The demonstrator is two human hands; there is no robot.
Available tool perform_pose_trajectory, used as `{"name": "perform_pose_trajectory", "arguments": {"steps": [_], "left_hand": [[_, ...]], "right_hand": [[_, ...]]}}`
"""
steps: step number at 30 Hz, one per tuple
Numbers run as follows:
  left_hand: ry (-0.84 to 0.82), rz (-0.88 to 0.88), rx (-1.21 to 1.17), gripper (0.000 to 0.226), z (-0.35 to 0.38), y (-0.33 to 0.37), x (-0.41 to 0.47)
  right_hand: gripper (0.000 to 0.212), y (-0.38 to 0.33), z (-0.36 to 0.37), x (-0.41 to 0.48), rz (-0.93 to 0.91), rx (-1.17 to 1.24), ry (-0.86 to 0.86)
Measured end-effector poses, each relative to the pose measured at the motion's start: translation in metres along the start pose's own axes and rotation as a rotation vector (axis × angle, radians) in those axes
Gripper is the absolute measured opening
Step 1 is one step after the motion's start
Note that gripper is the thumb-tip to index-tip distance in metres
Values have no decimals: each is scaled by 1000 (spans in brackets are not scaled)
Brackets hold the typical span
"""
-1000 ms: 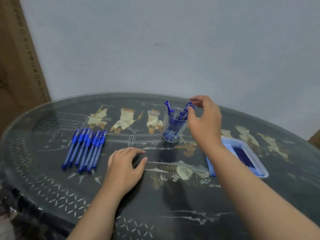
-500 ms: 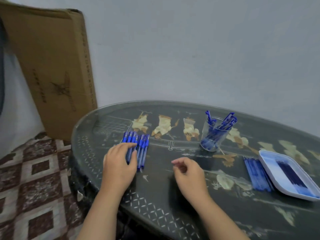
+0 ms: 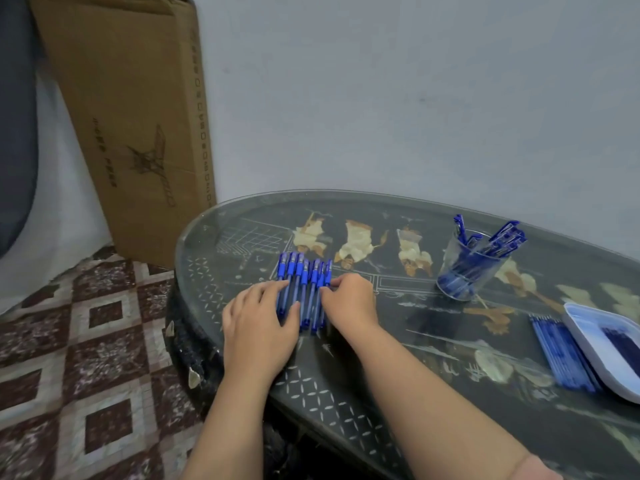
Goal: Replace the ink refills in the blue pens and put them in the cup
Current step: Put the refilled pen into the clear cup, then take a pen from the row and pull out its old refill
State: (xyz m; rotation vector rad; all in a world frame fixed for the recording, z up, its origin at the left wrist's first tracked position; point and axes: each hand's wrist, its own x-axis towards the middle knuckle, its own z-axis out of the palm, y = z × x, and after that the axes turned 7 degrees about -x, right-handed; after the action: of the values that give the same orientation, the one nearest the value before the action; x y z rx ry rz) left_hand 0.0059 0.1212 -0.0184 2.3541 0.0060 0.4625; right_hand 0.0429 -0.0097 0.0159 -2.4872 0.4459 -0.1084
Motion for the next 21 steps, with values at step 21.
{"name": "perform_pose_trajectory", "arguments": {"steps": [21], "left_hand": [[-23, -21, 22, 39, -3, 3, 0]], "right_hand": [[28, -6, -18, 16, 203, 75, -80]]}}
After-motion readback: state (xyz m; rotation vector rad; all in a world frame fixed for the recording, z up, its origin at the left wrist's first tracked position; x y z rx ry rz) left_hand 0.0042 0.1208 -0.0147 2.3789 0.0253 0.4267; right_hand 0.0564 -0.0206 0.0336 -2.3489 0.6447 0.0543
